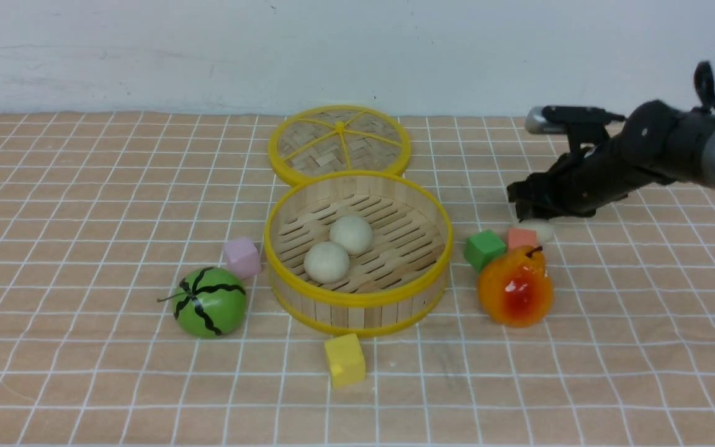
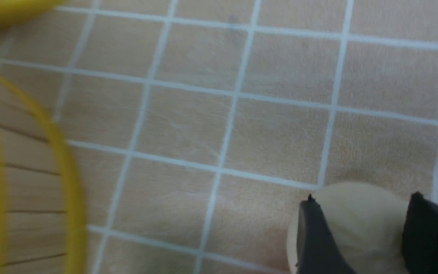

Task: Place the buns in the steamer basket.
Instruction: Use the right arm to grab a steamed stuffed bun, then use the right arm to put the steamed stuffed bun into the steamer

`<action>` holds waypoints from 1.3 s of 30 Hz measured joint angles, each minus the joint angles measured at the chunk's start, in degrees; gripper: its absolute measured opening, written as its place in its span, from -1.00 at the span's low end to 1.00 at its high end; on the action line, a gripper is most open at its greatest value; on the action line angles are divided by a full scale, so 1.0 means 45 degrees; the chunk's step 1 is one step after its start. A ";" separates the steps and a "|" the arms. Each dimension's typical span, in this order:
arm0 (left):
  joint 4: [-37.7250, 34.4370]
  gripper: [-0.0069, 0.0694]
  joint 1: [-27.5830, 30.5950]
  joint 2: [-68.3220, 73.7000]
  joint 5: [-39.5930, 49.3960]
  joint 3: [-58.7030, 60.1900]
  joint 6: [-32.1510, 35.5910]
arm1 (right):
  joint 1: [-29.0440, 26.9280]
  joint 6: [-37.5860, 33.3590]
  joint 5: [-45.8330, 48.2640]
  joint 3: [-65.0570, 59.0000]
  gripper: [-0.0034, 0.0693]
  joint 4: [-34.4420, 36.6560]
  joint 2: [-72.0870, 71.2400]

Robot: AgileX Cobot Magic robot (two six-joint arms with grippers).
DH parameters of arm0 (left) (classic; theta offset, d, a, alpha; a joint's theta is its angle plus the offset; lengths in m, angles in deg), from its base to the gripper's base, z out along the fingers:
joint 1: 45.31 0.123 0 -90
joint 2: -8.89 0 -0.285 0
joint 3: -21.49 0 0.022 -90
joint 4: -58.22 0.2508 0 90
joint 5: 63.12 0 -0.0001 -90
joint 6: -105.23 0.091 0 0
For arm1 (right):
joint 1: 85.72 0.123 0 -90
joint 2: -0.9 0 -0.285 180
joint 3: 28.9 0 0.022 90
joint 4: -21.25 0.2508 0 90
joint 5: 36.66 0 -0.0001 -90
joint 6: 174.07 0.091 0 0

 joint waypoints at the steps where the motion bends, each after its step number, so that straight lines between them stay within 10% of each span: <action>1: 0.0000 -0.19 0.0000 0.0000 0.0000 0.0000 0.0000 | 0.0000 0.0005 -0.0051 0.0000 -0.09 -0.0001 0.0078; 7: 0.0000 -0.19 0.0000 0.0000 0.0000 0.0000 0.0000 | 0.0000 0.0015 -0.0084 0.0000 -0.81 0.0343 -0.0279; 26: 0.0000 -0.19 0.0000 0.0000 0.0000 0.0000 0.0000 | 0.2680 -0.2218 0.1657 0.0255 -0.87 0.3894 -0.1595; 34: 0.0000 -0.19 0.0000 0.0000 0.0000 0.0000 0.0000 | 0.3588 -0.2951 0.0798 0.0255 -0.50 0.3498 -0.0302; 39: 0.0000 -0.19 0.0000 0.0000 0.0000 0.0000 0.0000 | 0.3588 -0.2951 0.0890 0.0255 0.11 0.3204 -0.0553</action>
